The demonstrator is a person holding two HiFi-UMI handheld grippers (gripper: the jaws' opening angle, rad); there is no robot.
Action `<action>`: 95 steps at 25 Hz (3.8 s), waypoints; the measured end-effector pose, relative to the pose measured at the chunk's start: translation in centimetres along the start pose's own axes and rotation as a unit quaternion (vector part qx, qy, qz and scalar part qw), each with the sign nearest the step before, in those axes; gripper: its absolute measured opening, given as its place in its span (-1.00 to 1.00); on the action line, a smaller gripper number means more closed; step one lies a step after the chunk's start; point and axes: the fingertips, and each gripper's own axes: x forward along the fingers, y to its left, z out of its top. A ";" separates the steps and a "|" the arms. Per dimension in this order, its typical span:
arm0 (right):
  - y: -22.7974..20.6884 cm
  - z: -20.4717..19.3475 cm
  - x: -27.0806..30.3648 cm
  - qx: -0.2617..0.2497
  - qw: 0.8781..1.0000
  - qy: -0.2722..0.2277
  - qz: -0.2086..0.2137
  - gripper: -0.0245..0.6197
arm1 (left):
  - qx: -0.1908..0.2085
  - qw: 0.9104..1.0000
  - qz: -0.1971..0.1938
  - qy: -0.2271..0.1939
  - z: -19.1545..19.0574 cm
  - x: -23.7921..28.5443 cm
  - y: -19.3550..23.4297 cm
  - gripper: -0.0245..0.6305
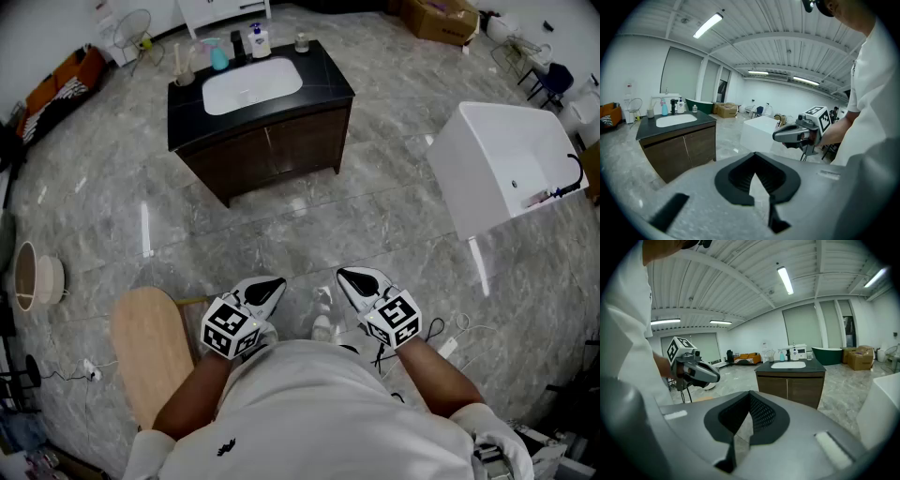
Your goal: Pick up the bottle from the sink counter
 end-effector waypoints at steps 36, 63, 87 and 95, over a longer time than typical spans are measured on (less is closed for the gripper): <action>-16.2 6.2 10.3 0.028 0.997 0.010 -0.067 -0.89 | 0.005 0.995 0.037 -0.095 17.4 12.5 24.0 0.25; -39.9 19.0 21.6 -0.005 1.000 0.003 -0.031 -0.89 | -0.001 0.994 0.071 -0.084 31.7 30.2 40.5 0.25; -60.2 20.5 25.5 0.027 0.999 0.043 -0.019 -0.89 | -0.022 0.985 0.167 -0.038 39.0 49.2 57.2 0.33; -66.1 22.9 29.8 0.062 0.994 0.055 -0.072 -0.89 | -0.015 0.984 0.177 -0.014 41.1 56.0 68.2 0.33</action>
